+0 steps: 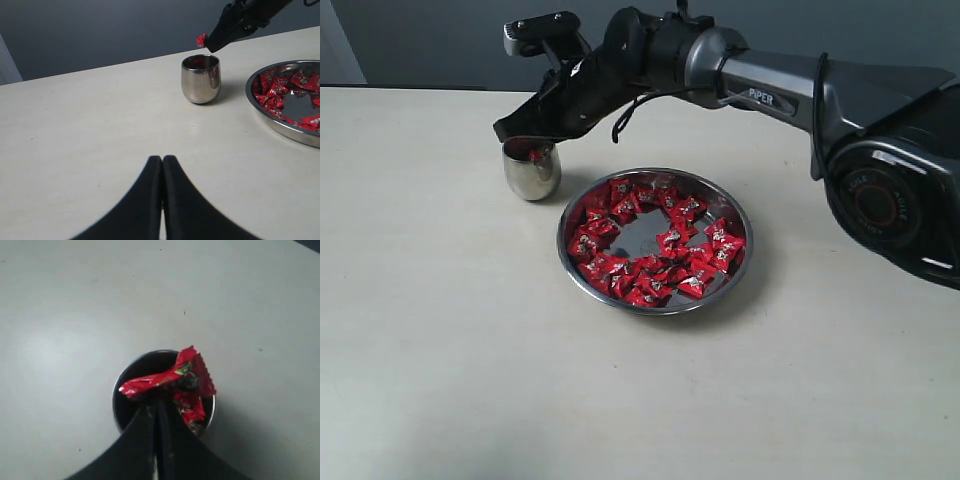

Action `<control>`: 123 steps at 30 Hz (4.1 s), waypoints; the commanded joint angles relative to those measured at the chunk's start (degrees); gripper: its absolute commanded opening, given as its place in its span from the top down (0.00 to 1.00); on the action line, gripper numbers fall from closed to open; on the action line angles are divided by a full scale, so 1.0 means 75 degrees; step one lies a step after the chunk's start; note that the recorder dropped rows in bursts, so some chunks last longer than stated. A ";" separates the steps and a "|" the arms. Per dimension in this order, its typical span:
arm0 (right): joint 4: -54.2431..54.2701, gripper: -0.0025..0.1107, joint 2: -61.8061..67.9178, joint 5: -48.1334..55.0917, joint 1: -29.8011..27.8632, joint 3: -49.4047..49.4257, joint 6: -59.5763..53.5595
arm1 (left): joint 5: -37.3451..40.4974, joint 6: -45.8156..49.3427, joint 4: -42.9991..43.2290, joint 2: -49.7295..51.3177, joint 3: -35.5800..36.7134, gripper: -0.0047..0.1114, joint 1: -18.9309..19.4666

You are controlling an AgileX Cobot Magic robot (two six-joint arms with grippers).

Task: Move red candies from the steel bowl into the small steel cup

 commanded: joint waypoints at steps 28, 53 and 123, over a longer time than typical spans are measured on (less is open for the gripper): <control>-0.2539 0.63 -0.0602 0.4960 -0.0033 0.0279 0.1410 | -0.0072 -0.0041 -0.0009 -0.0033 -0.0008 0.96 -0.0023; -0.4348 0.63 -0.0602 0.4960 -0.0033 0.1502 0.2723 | -0.0072 -0.0041 -0.0009 -0.0033 -0.0008 0.96 -0.0023; -0.3604 0.68 -0.0709 0.4039 -0.0033 0.1485 0.1714 | -0.0072 -0.0041 -0.0009 -0.0033 -0.0008 0.96 -0.0023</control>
